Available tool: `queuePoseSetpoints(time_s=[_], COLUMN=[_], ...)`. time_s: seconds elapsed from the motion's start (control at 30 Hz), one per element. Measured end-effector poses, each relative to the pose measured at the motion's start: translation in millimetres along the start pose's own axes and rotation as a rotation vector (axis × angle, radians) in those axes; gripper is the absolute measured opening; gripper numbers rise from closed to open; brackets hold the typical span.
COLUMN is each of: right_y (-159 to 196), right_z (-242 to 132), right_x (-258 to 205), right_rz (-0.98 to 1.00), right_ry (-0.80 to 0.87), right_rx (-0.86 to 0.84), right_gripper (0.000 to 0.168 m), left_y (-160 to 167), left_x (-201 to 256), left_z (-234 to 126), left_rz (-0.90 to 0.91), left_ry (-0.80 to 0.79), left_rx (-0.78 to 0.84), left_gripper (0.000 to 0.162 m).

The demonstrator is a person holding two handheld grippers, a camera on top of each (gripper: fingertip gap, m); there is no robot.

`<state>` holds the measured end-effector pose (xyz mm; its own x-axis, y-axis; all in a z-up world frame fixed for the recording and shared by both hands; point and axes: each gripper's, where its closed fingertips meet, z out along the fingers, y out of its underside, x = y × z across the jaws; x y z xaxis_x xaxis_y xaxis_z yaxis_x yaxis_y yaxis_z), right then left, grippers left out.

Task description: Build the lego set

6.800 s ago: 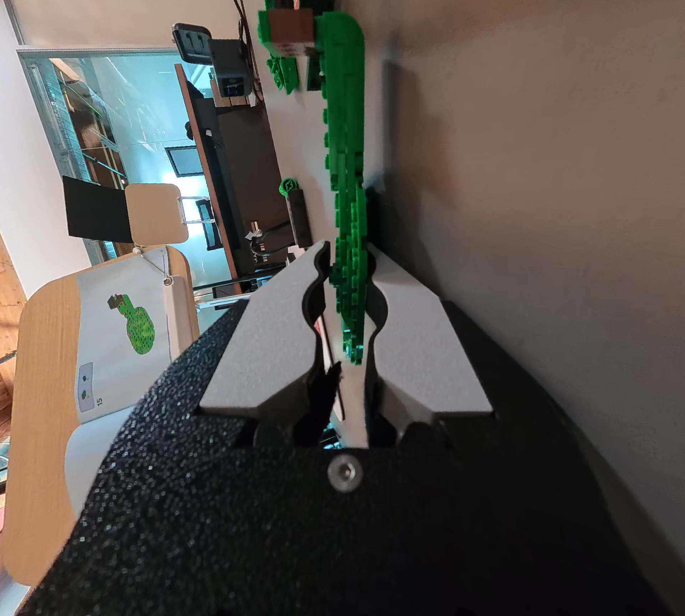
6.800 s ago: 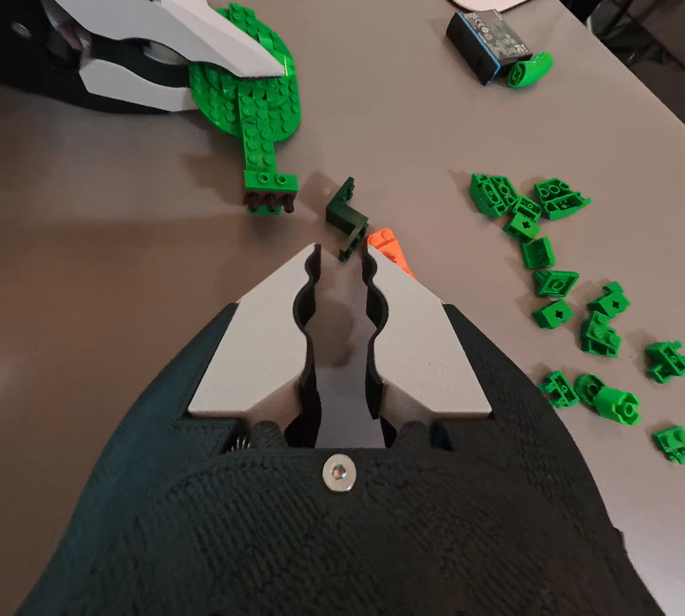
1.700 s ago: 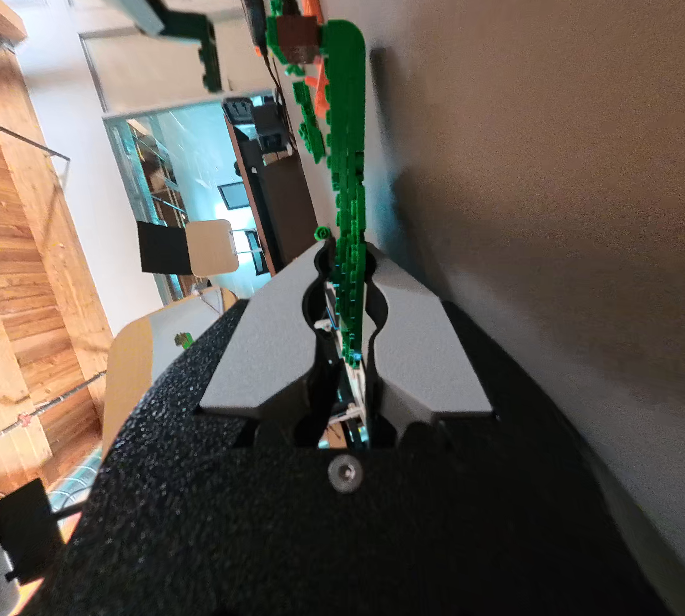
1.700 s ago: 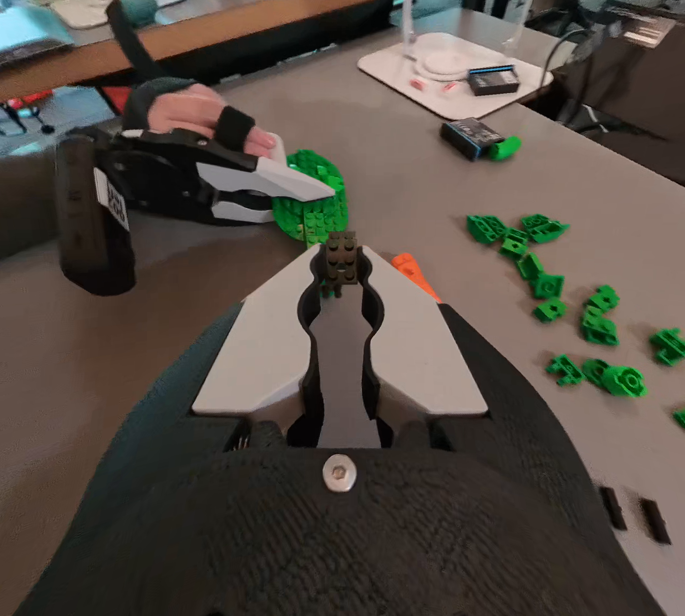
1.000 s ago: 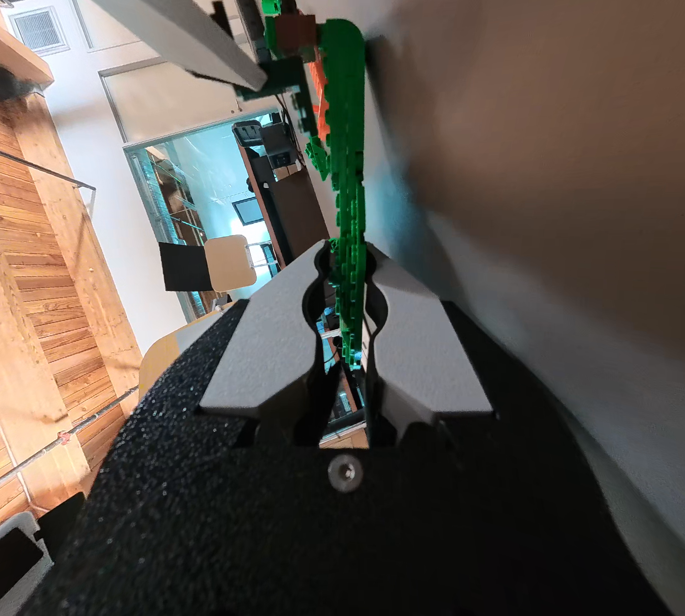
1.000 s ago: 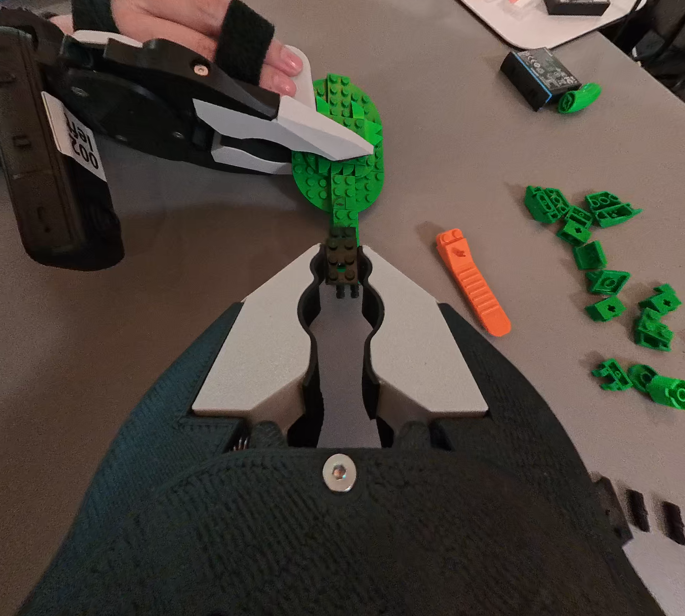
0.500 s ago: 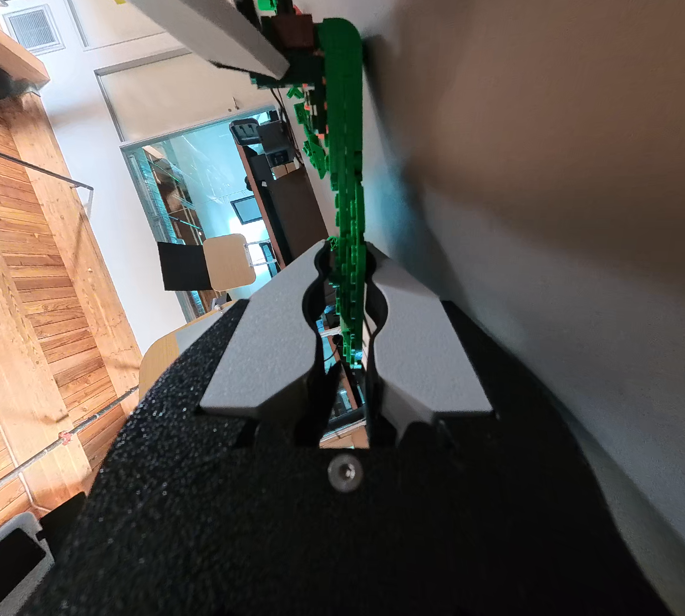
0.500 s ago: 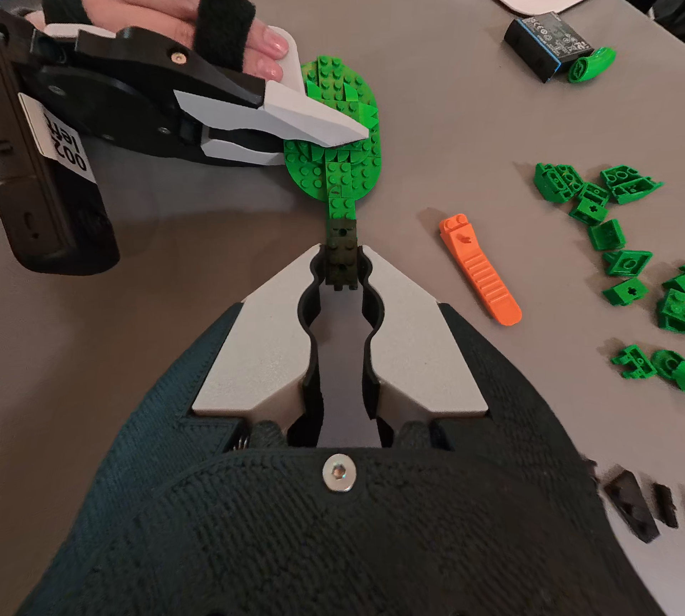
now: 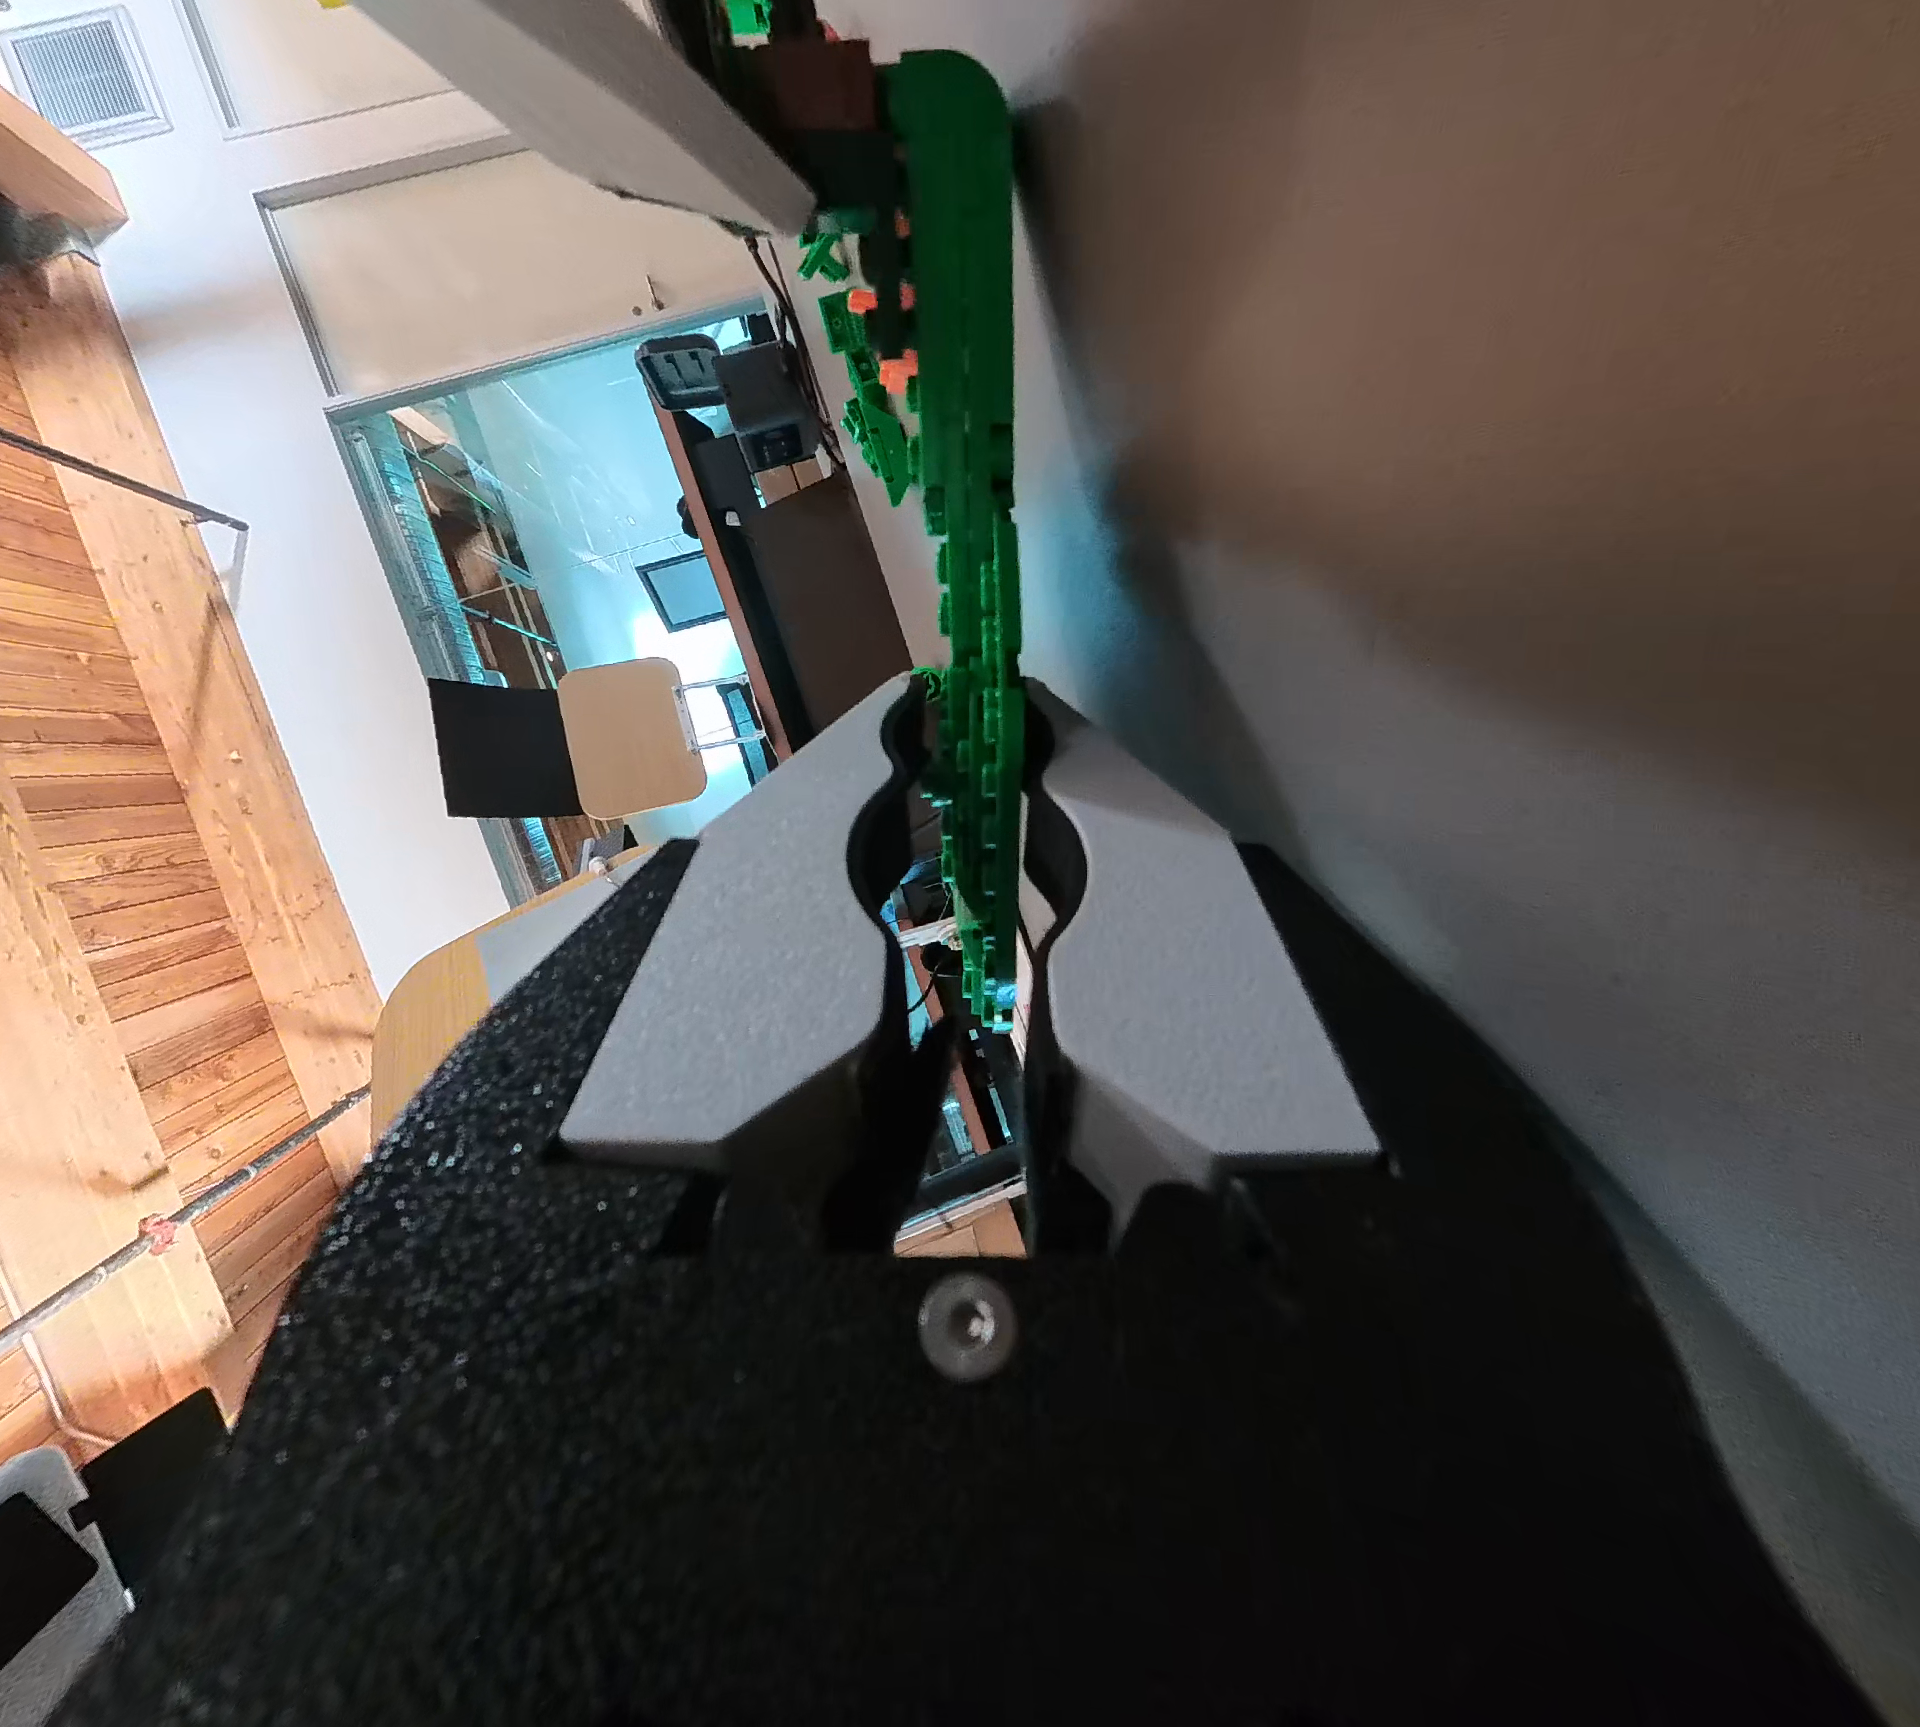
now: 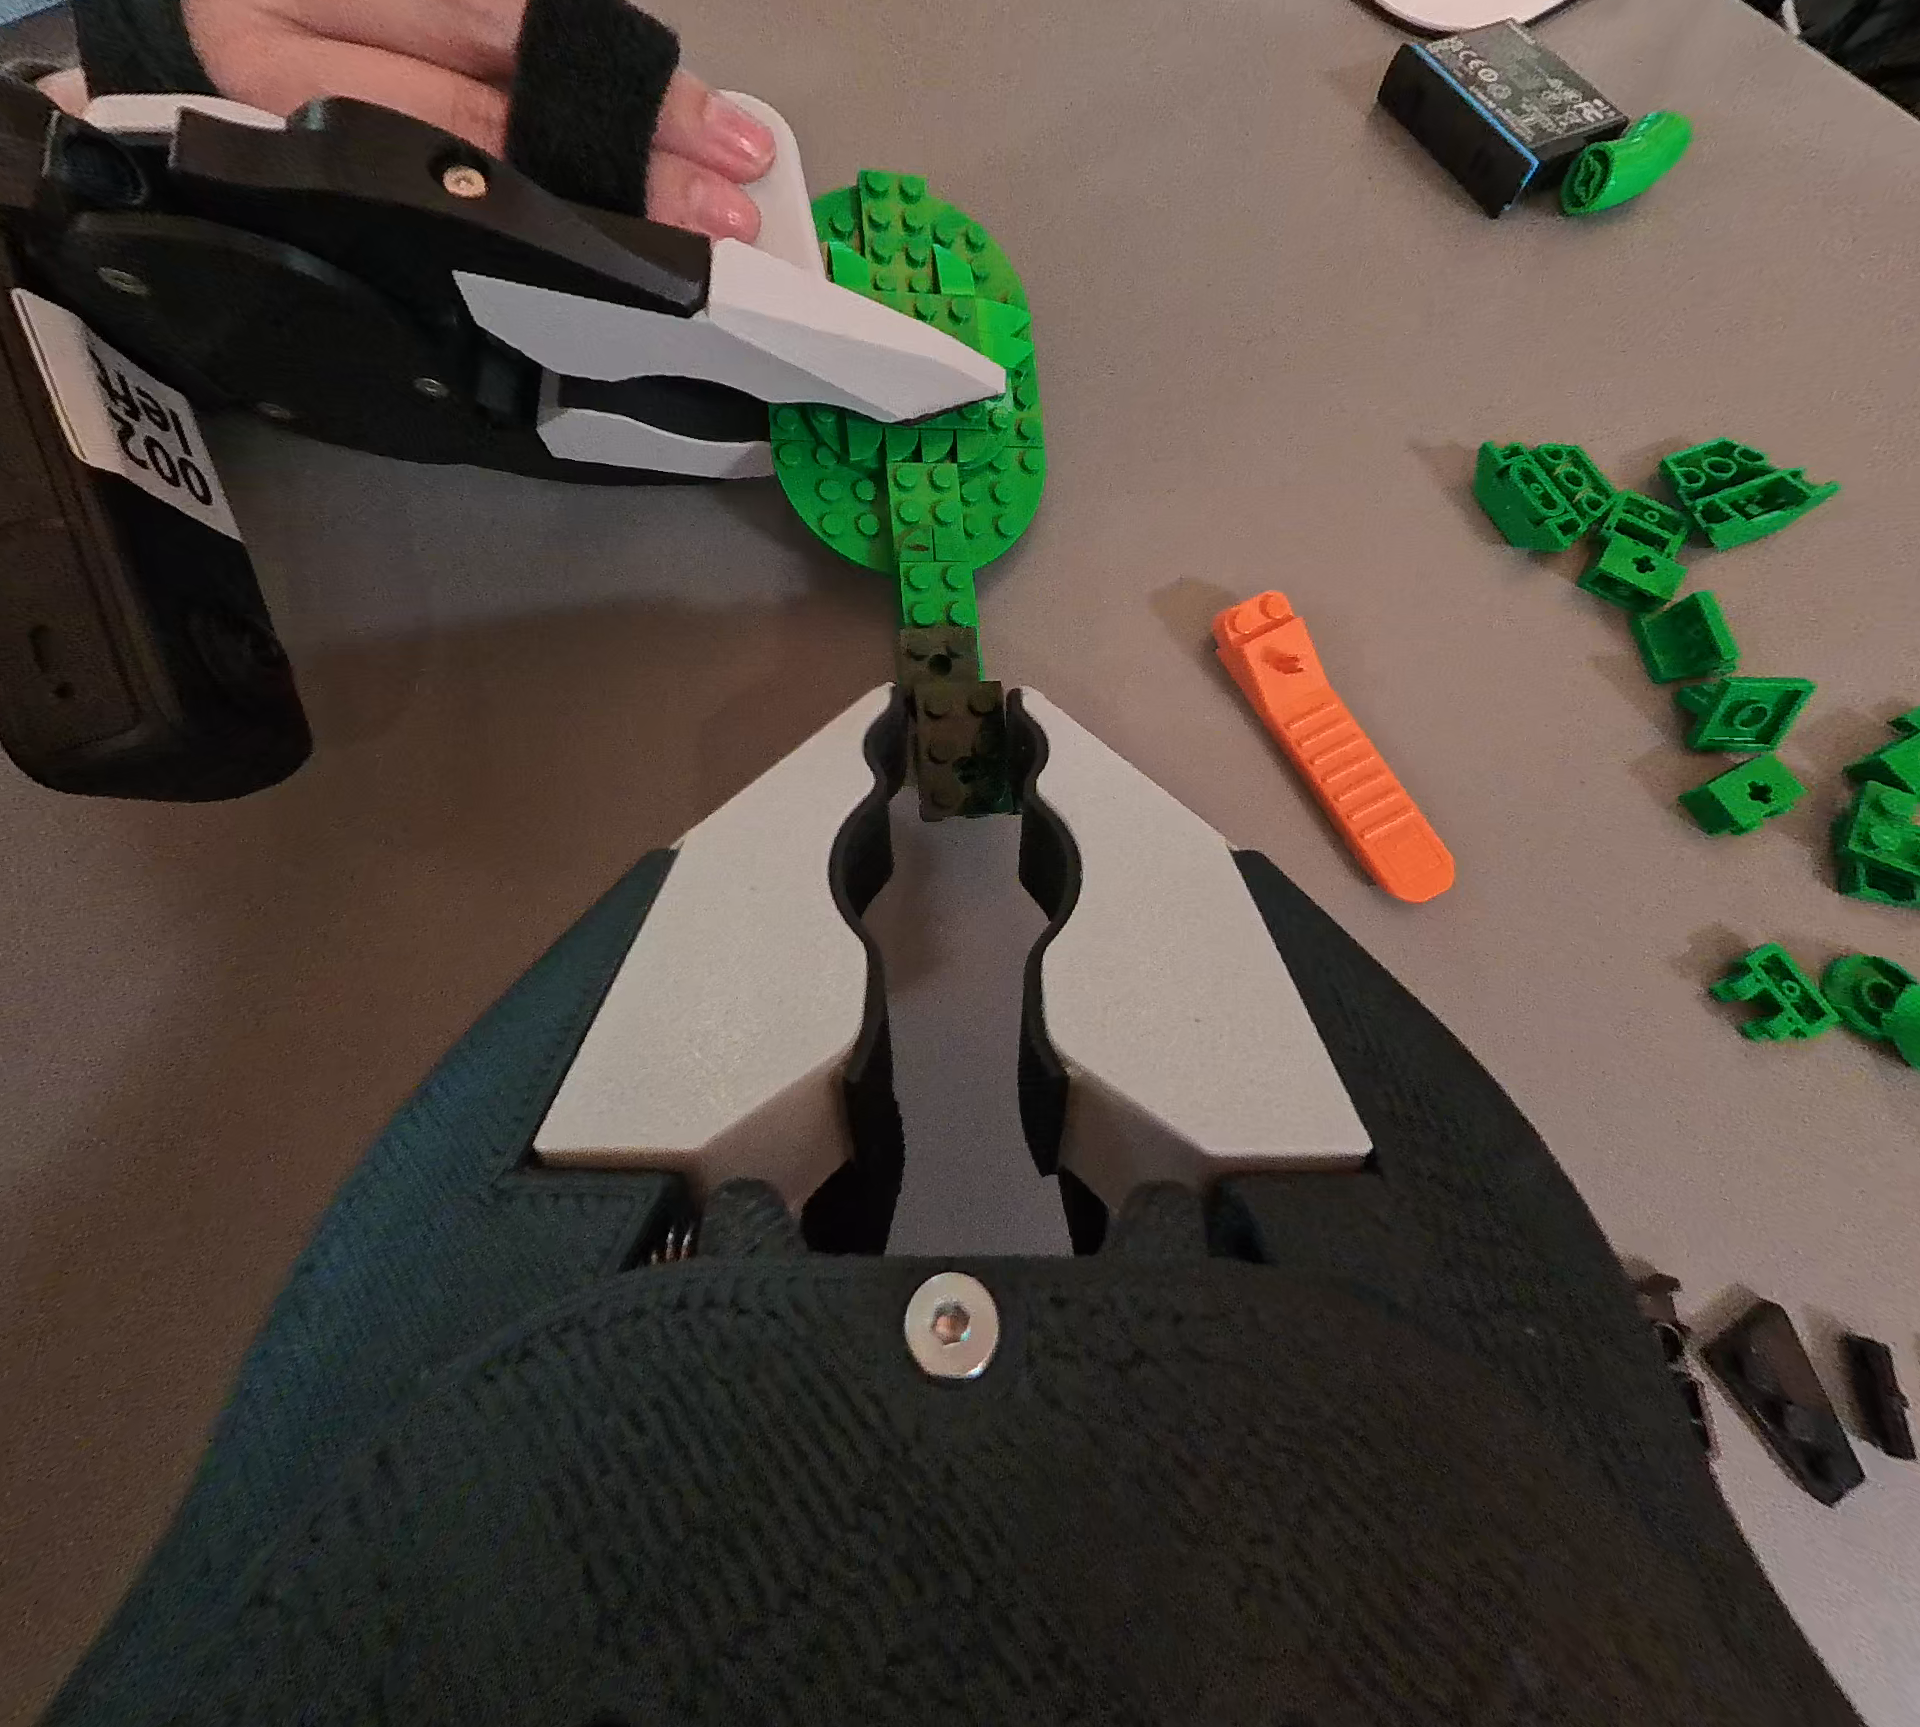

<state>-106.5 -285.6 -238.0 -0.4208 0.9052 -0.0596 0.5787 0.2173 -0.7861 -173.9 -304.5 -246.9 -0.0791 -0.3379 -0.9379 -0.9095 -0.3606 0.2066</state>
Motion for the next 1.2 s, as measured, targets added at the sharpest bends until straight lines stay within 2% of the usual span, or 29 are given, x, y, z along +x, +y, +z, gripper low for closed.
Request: queuePoseSetpoints(time_s=[0.03,0.5,0.87,1.03,1.2], right_y=[0,-1,-8,-28,-45], right_z=[0,1,-6,-20,-30], right_x=[0,1,1,5,4], right_rz=[-0.002,-0.003,-0.010,-0.157,-0.368], right_ry=[0.004,0.017,0.020,0.076,0.186], right_rx=[-0.001,-0.001,0.041,0.163,0.282], right_gripper=[0.017,0.018,0.028,0.041,0.047], left_y=[0,0,2,7,20], left_x=[0,1,2,1,-1], left_z=[0,0,1,1,3], left_rz=[0.000,0.000,-0.004,-0.017,-0.075], left_ry=[0.001,0.007,0.015,0.011,0.005], left_rx=[0.000,-0.002,-0.007,-0.029,-0.084], left_gripper=[0.013,0.013,0.013,0.013,0.013])
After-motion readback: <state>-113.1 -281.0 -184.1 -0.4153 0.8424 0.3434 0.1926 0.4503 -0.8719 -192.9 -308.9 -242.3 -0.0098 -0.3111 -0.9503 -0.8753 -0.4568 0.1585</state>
